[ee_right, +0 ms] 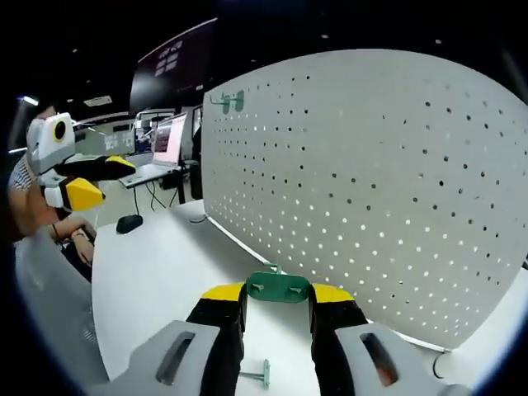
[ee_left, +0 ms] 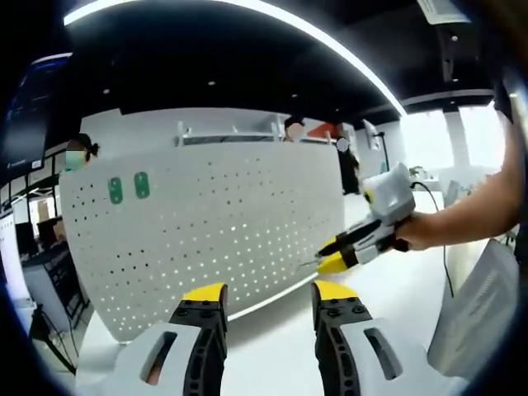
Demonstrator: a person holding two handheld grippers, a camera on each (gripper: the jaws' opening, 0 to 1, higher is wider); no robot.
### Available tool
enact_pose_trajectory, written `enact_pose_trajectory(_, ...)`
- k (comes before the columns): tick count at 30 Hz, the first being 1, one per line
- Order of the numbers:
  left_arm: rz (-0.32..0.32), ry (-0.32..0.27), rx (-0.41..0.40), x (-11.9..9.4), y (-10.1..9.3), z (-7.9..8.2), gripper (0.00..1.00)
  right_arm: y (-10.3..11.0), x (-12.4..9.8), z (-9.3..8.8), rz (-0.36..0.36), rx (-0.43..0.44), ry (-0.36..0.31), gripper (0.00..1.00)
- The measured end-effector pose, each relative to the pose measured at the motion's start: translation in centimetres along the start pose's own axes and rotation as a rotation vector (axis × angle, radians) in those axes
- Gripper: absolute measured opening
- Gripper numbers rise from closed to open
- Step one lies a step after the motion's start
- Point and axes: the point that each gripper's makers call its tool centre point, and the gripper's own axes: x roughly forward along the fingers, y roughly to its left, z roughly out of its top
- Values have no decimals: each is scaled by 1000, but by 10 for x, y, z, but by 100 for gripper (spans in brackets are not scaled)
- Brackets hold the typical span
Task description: Insert the hook assembly into the mounting plate slot until the hook locks in place.
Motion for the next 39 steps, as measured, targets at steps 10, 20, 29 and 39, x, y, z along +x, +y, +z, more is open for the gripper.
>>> enact_pose_trajectory(10,-17,-22,32,-3,-2,13,40,16,-20,40,42,14,-100,28)
enact_pose_trajectory(20,-41,-42,81,-5,-7,27,39,31,-40,64,84,40,-167,28)
enact_pose_trajectory(29,-70,-54,99,-4,-13,33,38,49,-51,77,156,40,-196,28)
enact_pose_trajectory(39,-127,-76,77,-4,-17,37,37,70,-59,83,285,90,-216,28)
